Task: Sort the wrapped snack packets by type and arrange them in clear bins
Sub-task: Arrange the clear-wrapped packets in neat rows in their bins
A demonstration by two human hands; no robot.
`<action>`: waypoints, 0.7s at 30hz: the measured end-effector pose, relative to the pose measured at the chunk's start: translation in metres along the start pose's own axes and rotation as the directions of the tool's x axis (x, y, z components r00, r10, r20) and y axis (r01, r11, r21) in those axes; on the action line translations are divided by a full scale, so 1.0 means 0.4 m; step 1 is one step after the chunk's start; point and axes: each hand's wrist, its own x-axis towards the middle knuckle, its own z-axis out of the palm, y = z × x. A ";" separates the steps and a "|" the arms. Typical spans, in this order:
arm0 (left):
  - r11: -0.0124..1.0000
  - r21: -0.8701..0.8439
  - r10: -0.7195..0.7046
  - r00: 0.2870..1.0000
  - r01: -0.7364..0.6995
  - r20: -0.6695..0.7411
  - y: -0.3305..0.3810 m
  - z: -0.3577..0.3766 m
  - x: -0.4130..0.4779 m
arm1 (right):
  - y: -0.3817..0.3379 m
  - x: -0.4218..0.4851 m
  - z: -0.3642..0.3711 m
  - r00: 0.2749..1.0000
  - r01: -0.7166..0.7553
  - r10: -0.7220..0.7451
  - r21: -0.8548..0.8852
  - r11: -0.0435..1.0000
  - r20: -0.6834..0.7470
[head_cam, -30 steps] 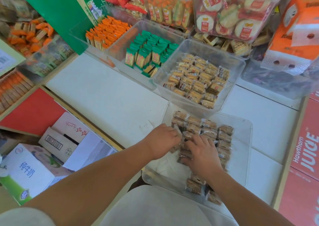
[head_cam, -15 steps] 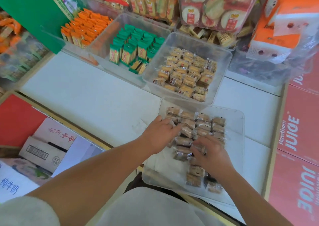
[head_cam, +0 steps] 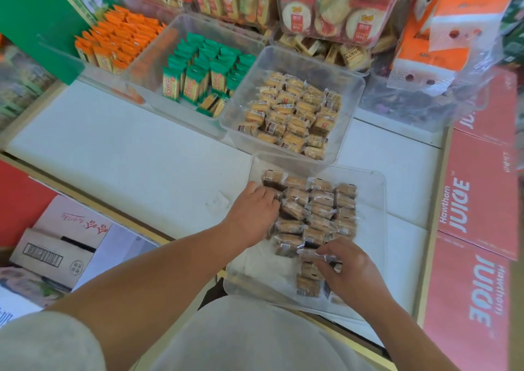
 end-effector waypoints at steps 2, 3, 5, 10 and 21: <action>1.000 0.006 -0.004 1.000 0.004 -0.001 0.001 -0.005 0.000 | 0.001 -0.002 -0.001 0.999 -0.044 0.043 0.026 0.999 0.021; 1.000 0.011 -0.001 1.000 0.001 -0.003 -0.001 -0.011 -0.001 | 0.001 -0.005 -0.002 0.997 -0.065 0.064 0.034 0.997 0.035; 1.000 0.005 0.000 1.000 0.000 -0.003 -0.010 -0.021 0.002 | -0.001 -0.004 -0.006 0.995 -0.082 0.080 0.035 0.996 0.062; 0.997 -0.045 -0.067 0.998 0.067 -0.005 -0.019 -0.026 0.017 | -0.019 0.041 -0.004 0.997 -0.056 0.056 0.017 0.998 0.046; 0.983 -0.160 -0.123 0.968 0.089 -0.218 -0.046 -0.034 -0.040 | -0.094 0.180 0.090 0.974 0.162 -0.037 -0.571 0.805 0.223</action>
